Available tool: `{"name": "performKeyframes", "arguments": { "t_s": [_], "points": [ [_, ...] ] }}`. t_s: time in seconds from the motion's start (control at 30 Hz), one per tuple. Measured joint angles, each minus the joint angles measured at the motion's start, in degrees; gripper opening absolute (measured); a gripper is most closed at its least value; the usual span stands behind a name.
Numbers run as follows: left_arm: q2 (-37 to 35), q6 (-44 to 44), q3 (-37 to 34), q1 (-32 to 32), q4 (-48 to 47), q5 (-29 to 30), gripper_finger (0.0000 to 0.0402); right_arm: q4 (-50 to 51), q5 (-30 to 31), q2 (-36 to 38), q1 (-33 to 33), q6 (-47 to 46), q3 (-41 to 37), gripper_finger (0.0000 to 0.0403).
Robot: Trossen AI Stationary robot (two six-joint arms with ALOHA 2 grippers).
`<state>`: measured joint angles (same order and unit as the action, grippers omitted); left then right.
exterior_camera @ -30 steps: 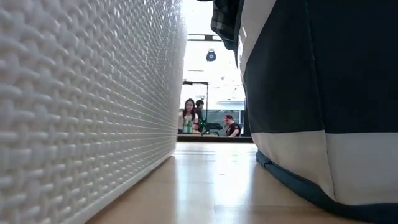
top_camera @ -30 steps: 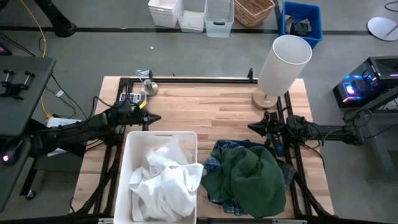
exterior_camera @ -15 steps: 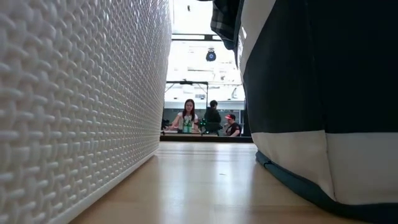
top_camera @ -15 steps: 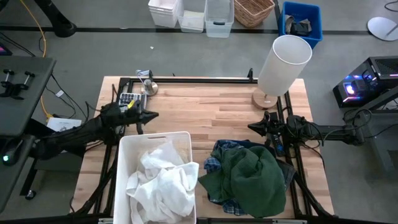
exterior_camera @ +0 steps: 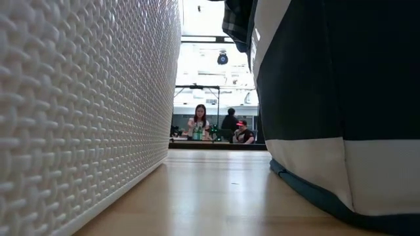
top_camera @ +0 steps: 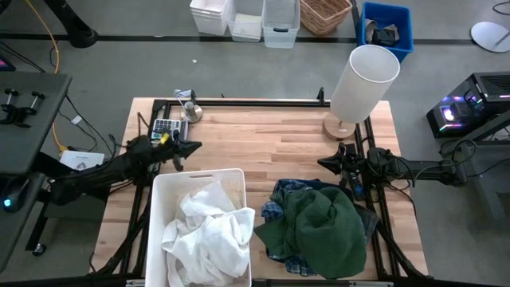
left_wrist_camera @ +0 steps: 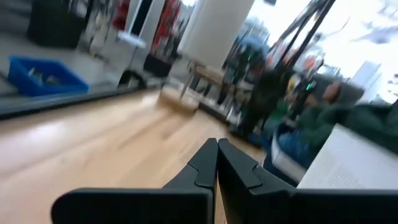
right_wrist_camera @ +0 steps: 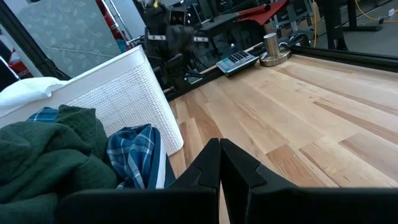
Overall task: Sort clothes
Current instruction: Return to Home Position
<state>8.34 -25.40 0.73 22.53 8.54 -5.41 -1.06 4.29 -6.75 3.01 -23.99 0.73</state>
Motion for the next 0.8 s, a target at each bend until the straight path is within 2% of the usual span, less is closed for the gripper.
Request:
{"name": "performKeyframes", "arguments": {
  "t_s": [0.17, 0.4, 0.6, 0.8],
  "points": [
    [0.0, 0.4, 0.0, -0.2, -7.1, 0.0, 0.0001, 0.0, 0.0, 0.0, 0.0, 0.0, 0.0, 0.0],
    [-0.8, 0.4, 0.0, -0.8, -7.4, 1.0, 0.0001, 0.0, 0.0, 0.0, 0.0, 0.0, 0.0, 0.0],
    [-8.3, 0.5, 0.0, -7.9, -7.8, 2.4, 0.0001, 0.0, 0.0, 0.0, 0.0, 0.0, 0.0, 0.0],
    [-8.1, 0.5, 0.0, -15.0, -5.5, 1.9, 0.0001, 0.0, 0.0, 0.0, 0.0, 0.0, 0.0, 0.0]
  ]
}}
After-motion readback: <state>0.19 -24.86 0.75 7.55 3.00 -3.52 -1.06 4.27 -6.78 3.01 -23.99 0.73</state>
